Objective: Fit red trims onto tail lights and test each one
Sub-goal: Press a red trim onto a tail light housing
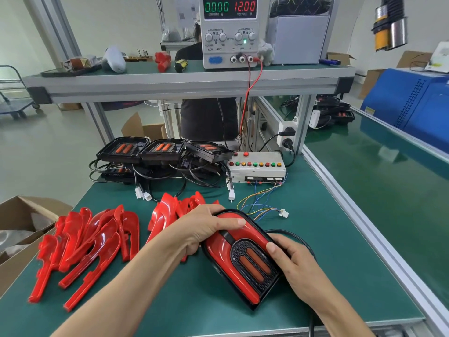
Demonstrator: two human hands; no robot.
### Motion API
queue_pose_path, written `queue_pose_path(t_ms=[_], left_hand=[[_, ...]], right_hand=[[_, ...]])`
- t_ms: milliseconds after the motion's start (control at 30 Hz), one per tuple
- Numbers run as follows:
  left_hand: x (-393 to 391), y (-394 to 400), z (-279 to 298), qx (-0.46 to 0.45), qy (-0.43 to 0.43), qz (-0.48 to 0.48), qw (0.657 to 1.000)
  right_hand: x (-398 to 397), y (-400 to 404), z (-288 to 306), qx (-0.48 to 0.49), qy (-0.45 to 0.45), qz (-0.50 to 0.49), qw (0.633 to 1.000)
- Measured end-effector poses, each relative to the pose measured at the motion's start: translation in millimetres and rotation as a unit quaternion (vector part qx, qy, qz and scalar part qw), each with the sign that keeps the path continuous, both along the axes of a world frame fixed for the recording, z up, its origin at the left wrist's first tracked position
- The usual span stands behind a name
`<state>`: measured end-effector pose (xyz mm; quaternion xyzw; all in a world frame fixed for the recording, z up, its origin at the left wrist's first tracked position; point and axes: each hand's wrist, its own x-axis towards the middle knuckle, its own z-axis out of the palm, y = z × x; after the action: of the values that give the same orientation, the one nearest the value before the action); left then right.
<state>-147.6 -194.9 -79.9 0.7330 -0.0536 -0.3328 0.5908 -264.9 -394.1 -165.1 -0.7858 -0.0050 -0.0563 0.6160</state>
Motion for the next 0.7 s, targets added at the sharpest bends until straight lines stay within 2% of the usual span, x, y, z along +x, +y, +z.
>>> queue_pose_path(t_ms=[200, 367, 433, 567, 700], left_hand=[[-2, -5, 1, -0.018, 0.018, 0.039, 0.999], [-4, -5, -1, -0.016, 0.0, 0.052, 0.999], [-5, -6, 0, -0.007, -0.015, 0.043, 0.999], [-6, -9, 4, -0.002, -0.053, 0.005, 0.999], [-8, -8, 8, -0.003, -0.08, -0.04, 0.996]], right_hand=[[0, -3, 6, -0.016, 0.009, -0.003, 1.0], [-2, 0, 10, -0.044, 0.01, -0.016, 0.999], [-1, -6, 14, -0.079, 0.034, -0.01, 0.996], [6, -13, 28, -0.223, 0.055, -0.042, 0.972], [26, 7, 44, -0.238, 0.037, -0.027, 0.97]])
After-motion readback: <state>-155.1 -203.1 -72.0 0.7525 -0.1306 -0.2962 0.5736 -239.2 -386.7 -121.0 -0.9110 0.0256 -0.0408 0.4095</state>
